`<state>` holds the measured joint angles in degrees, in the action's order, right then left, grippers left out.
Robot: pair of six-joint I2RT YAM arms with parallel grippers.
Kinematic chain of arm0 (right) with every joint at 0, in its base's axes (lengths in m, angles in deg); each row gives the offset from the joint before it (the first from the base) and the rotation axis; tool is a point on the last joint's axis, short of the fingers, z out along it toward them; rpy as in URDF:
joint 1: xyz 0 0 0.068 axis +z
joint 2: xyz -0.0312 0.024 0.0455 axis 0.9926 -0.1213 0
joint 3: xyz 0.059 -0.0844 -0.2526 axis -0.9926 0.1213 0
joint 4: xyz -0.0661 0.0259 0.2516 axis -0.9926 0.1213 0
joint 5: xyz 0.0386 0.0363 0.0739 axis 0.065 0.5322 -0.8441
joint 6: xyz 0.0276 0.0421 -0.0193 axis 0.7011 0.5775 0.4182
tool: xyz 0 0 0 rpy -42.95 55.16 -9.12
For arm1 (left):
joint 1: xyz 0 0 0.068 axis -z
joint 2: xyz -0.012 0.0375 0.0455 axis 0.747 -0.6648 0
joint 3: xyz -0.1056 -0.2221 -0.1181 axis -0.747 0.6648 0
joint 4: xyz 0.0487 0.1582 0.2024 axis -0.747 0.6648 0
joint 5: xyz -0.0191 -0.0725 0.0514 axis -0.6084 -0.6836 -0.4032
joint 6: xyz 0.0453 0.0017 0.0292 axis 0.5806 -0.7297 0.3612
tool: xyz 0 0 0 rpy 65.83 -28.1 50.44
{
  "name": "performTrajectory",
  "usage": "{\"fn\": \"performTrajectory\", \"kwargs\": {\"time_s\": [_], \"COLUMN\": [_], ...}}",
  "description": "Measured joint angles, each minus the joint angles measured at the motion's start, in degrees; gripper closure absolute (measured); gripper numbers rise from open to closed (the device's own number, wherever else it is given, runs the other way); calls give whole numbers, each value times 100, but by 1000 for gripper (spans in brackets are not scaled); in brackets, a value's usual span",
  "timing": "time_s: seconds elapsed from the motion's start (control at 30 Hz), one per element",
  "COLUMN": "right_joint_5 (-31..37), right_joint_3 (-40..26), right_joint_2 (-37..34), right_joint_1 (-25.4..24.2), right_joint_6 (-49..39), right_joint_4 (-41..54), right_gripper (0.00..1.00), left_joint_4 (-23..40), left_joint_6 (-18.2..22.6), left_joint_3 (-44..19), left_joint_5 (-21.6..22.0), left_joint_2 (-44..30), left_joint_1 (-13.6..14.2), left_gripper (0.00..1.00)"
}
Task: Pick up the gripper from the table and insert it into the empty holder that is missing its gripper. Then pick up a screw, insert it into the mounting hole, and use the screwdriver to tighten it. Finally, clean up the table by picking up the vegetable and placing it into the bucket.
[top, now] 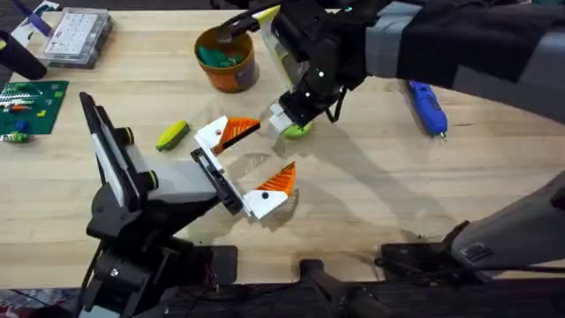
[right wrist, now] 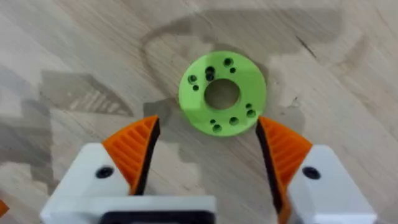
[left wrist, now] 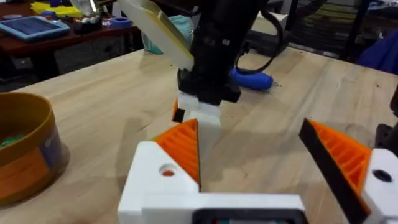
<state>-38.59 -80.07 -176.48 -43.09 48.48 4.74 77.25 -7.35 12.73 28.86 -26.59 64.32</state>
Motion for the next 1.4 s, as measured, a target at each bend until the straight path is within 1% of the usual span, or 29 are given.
{"fn": "performTrajectory", "kwargs": {"time_s": [0.07,0.3,0.37,0.43,0.53,0.6,0.63,0.97,1.23,1.4], "right_joint_5": [2,2,2,2,4,2,2,4,2,2], "right_joint_3": [-25,-45,-47,-51,-53,-53,-53,-54,-62,-62], "right_joint_2": [0,0,0,0,0,0,0,-32,-428,-468], "right_joint_1": [0,0,0,0,0,0,0,0,0,0], "right_joint_6": [-37,-253,-308,-310,-357,-361,-356,-360,-360,-360], "right_joint_4": [-37,-385,-526,-631,-678,-681,-683,-805,-899,-951], "right_gripper": [8,16,76,204,365,436,456,472,476,491], "left_joint_4": [0,0,0,0,0,0,0,0,0,0], "left_joint_6": [0,0,0,0,0,0,0,0,0,0], "left_joint_3": [0,0,0,0,0,0,0,0,0,0], "left_joint_5": [0,0,0,0,0,0,0,0,0,0], "left_joint_2": [0,0,0,0,0,0,0,0,0,0], "left_joint_1": [0,0,0,0,0,0,0,0,0,0], "left_gripper": [14,14,14,14,14,14,14,10,10,10]}}
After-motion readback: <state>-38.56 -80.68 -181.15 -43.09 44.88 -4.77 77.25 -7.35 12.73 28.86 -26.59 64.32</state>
